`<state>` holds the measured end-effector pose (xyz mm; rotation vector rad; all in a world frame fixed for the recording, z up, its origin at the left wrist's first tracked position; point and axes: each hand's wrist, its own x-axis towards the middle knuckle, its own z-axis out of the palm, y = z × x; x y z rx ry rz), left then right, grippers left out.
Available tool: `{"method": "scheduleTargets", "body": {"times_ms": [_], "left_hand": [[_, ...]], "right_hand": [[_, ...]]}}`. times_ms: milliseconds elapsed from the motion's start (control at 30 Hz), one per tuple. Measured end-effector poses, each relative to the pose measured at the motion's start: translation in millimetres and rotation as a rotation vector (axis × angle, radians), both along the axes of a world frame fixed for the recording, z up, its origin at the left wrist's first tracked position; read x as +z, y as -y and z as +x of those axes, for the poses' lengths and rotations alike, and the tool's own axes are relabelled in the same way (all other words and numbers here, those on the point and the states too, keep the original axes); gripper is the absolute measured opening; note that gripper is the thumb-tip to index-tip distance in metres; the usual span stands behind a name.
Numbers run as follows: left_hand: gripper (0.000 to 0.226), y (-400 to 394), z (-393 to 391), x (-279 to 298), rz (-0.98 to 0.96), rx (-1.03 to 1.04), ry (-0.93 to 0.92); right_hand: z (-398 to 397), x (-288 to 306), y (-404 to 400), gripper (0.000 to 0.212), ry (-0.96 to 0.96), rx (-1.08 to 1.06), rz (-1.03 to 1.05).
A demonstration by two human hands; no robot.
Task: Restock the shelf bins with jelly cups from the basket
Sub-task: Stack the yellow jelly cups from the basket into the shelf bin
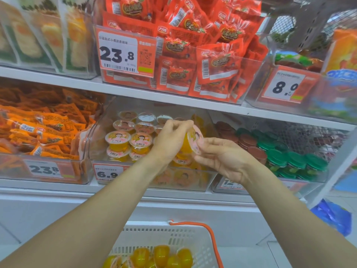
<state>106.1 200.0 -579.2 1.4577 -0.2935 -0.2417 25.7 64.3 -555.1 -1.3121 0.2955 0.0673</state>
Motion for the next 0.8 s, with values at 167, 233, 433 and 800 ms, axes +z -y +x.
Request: {"method": "scheduleTargets", "body": {"times_ms": [167, 233, 433, 800], "left_hand": [[0.011, 0, -2, -13, 0.121, -0.085, 0.098], [0.016, 3, -2, -14, 0.195, -0.033, 0.276], [0.020, 18, -6, -15, 0.322, -0.113, 0.581], [0.032, 7, 6, -59, 0.926, -0.160, 0.831]], "right_hand": [[-13, 0, 7, 0.017, 0.040, -0.201, -0.319], [-18, 4, 11, 0.030, 0.008, -0.154, -0.641], [-23, 5, 19, 0.014, 0.199, -0.149, -1.137], [8, -22, 9, 0.012, 0.299, -0.303, -1.567]]}}
